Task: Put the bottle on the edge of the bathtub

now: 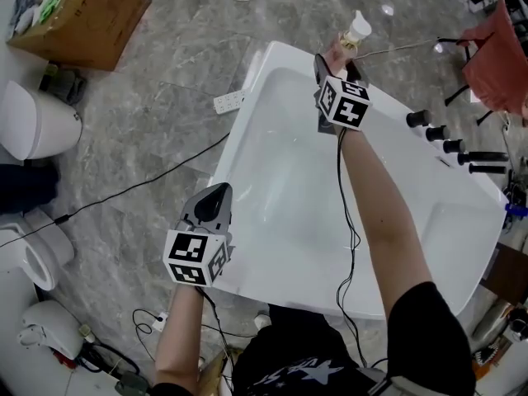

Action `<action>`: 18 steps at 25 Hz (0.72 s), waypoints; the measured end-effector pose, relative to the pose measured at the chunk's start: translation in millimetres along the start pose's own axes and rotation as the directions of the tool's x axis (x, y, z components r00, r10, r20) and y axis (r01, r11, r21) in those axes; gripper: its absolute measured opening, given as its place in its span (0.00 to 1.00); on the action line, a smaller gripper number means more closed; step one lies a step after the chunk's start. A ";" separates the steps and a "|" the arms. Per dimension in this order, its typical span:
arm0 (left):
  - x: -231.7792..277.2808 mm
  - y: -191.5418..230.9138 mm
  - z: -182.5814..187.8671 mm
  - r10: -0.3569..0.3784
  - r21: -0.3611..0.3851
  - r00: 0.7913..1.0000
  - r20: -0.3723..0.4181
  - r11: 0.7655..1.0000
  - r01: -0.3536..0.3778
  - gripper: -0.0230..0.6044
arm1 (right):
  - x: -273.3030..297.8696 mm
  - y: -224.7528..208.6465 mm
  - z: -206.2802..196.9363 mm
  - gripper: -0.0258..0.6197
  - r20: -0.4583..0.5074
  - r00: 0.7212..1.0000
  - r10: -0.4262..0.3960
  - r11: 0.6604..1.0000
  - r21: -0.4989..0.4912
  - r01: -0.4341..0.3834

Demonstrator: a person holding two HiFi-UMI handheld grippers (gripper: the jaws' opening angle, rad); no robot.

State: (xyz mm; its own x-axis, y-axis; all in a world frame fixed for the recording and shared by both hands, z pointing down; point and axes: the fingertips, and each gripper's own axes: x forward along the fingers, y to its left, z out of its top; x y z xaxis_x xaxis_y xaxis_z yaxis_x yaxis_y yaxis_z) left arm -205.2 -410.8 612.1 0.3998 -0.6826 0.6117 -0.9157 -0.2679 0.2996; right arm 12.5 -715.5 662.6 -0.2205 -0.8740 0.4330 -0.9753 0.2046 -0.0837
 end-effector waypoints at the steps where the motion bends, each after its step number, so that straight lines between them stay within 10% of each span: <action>1: -5.6 -3.1 2.6 0.000 0.003 1.000 0.005 1.000 0.000 0.06 | -8.0 0.6 -1.2 0.51 -0.011 1.000 -0.001 1.000 -0.014 0.001; 15: -131.9 -52.4 7.2 0.017 0.023 0.999 0.047 1.000 -0.018 0.06 | -152.9 35.7 39.3 0.50 0.026 0.996 0.081 0.997 -0.015 -0.081; 18: -155.9 -71.6 5.5 0.003 0.026 0.997 0.072 1.000 -0.005 0.06 | -193.2 46.7 51.1 0.32 0.058 0.993 0.104 0.994 -0.034 -0.103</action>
State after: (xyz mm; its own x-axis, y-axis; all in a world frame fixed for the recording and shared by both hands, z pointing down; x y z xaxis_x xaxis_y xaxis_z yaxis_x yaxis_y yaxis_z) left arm -202.2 -289.0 491.3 0.3934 -0.7306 0.5581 -0.9182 -0.2821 0.2781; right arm 8.8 -559.7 529.1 -0.3217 -0.8721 0.3688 -0.9464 0.3080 -0.0972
